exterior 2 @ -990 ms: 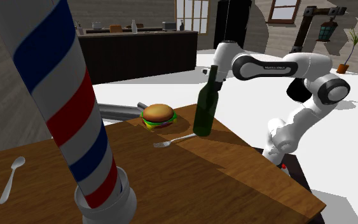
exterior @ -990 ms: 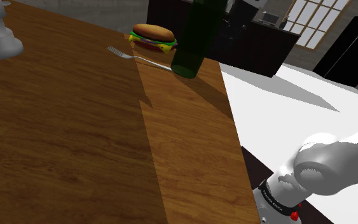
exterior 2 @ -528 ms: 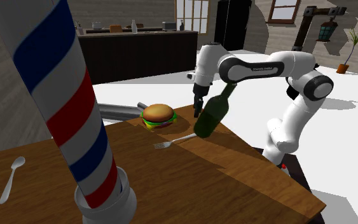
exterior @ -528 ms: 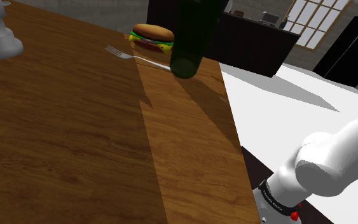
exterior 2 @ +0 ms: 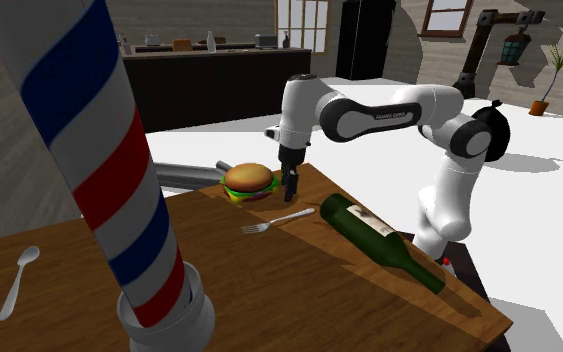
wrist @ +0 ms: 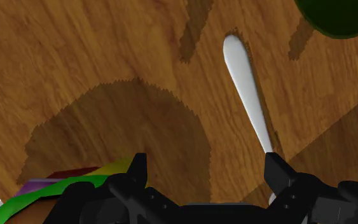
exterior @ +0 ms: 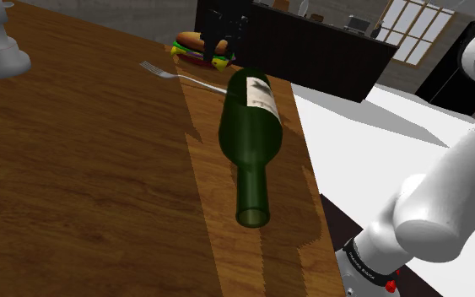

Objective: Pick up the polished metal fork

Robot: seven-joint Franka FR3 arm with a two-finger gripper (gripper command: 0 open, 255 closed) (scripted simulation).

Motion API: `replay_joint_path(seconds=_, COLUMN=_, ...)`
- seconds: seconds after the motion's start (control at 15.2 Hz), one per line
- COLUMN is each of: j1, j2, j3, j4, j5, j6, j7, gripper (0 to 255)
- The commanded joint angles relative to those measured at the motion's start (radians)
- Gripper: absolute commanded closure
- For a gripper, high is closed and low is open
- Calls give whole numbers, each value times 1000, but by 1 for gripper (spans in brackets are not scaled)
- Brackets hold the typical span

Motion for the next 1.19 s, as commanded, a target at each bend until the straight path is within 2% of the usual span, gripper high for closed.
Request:
replay_joint_path(seconds=0.0, j1=23, j2=78, j3=23, j4=95, j5=-20, j6=-31, j7=9, gripper=0)
replay_joint_path(seconds=0.4, j1=124, j2=342, j3=74, j4=435, j5=-103, j6=-149, j7=31, gripper=0)
replay_joint_path(seconds=0.46, j1=130, j2=353, j3=74, j4=450, j5=-106, j6=-154, j7=31, gripper=0)
replay_joint_path(seconds=0.92, j1=109, j2=306, j3=73, j4=277, j5=-90, j6=-27, j7=27, gripper=0)
replay_joint_path(seconds=1.06, j1=109, j2=306, j3=73, j4=277, j5=-90, j6=-27, j7=27, gripper=0)
replay_joint_path(seconds=1.12, j1=110, j2=306, j3=73, j4=279, j5=-90, j6=-29, j7=27, gripper=255)
